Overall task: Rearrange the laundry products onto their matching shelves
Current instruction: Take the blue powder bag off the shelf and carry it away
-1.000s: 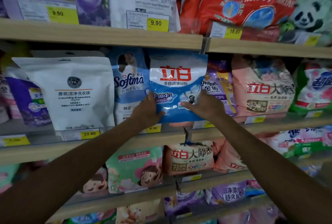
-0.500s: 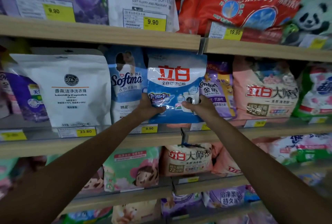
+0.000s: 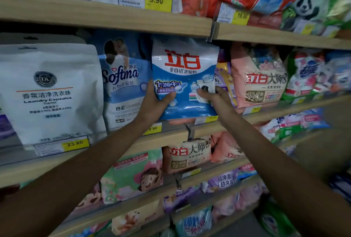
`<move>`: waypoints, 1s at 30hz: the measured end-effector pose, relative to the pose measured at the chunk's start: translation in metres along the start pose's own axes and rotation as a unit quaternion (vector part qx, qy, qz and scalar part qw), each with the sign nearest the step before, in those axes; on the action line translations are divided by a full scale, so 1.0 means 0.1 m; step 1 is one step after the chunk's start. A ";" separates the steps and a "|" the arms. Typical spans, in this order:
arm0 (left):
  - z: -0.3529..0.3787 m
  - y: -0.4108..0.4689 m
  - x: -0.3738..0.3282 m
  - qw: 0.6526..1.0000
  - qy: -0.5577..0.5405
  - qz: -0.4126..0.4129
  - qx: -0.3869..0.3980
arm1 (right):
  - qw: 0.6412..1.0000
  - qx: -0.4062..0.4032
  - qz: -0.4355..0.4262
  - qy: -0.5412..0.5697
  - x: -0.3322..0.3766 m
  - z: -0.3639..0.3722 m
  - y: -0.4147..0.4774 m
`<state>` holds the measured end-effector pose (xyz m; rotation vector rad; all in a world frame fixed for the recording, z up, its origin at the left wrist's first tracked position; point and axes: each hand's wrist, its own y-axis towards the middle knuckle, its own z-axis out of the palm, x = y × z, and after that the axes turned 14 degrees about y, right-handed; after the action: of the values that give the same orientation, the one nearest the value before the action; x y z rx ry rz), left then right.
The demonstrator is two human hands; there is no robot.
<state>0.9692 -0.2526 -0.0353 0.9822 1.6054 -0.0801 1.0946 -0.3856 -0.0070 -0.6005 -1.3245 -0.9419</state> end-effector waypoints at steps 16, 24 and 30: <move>-0.31 -1.22 -0.61 0.997 0.040 -0.007 0.066 | 0.998 0.014 0.055 -0.001 0.05 -0.40 -1.58; -0.52 -2.46 -0.96 0.995 0.055 -0.037 0.068 | 0.996 0.045 0.069 0.019 0.04 -0.68 -2.80; -1.05 -3.15 -1.01 0.994 0.059 -0.082 0.043 | 0.990 0.073 0.119 0.018 -0.08 -0.35 -3.37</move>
<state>0.6862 -0.4521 -0.0593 0.9329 1.8031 -0.2083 0.8288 -0.5866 -0.0681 -0.6096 -1.2457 -0.6538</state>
